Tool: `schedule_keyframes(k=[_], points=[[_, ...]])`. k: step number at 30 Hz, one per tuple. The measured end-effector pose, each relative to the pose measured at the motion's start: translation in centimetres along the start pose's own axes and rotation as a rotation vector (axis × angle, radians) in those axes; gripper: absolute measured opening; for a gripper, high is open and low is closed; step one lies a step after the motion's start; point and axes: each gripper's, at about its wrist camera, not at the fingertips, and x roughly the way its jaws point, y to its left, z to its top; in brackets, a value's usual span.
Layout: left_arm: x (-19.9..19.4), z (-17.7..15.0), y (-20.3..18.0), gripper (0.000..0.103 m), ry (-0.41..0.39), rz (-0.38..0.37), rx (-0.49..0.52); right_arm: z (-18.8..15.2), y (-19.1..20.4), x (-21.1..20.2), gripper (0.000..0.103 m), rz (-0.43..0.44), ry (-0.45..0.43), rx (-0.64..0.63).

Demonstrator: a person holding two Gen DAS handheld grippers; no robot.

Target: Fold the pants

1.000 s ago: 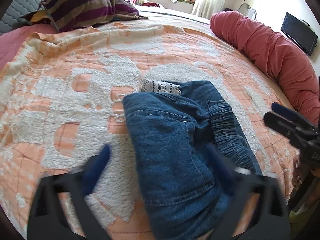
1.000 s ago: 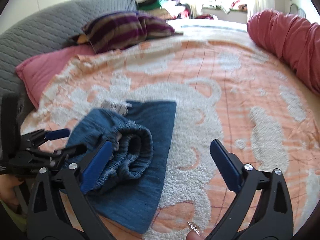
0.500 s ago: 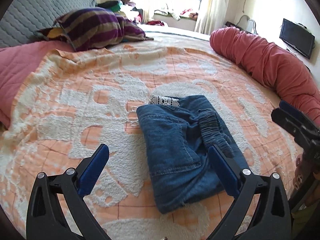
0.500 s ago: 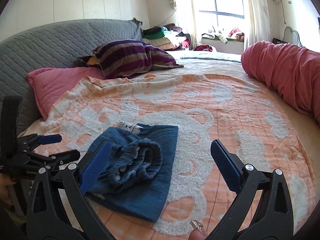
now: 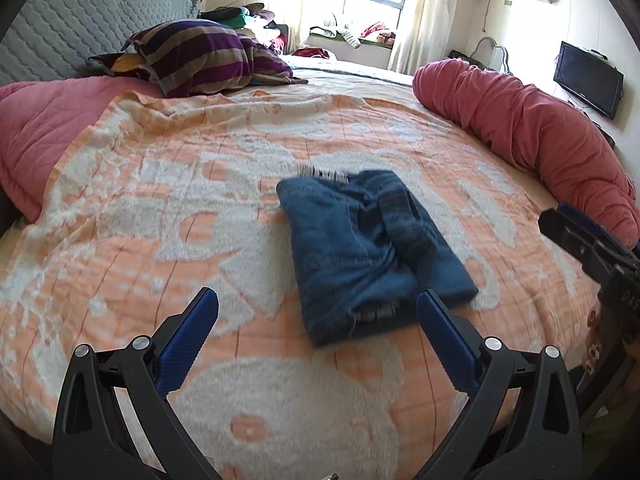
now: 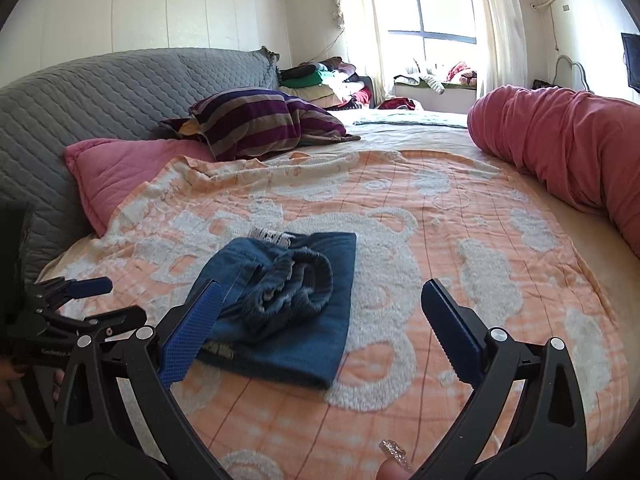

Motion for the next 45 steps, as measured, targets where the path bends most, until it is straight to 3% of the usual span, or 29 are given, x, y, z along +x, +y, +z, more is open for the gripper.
schedule_keyframes(k=[6, 13, 21, 34, 45], points=[[-0.7, -2.7, 0.4, 0.099, 0.044, 0.001, 0.003, -1.4, 0.9, -1.2, 0.094, 0.009, 0.036, -0.005], [-1.8, -4.4, 0.8, 0.099, 0.041, 0.0, -0.011, -3.4, 2.2, -2.5, 0.094, 0.008, 0.096, -0.026], [-0.4, -6.2, 1.3, 0.099, 0.098, 0.001, -0.025, -5.9, 2.8, -0.7, 0.094, -0.031, 0.203, -0.037], [1.1, -6.4, 2.2, 0.099, 0.105, -0.004, -0.044, -6.9, 2.4, 1.3, 0.094, -0.016, 0.25, -0.015], [0.9, -6.2, 2.6, 0.099, 0.093, 0.006, -0.054, -6.8, 2.4, 1.1, 0.094, -0.036, 0.239, -0.018]])
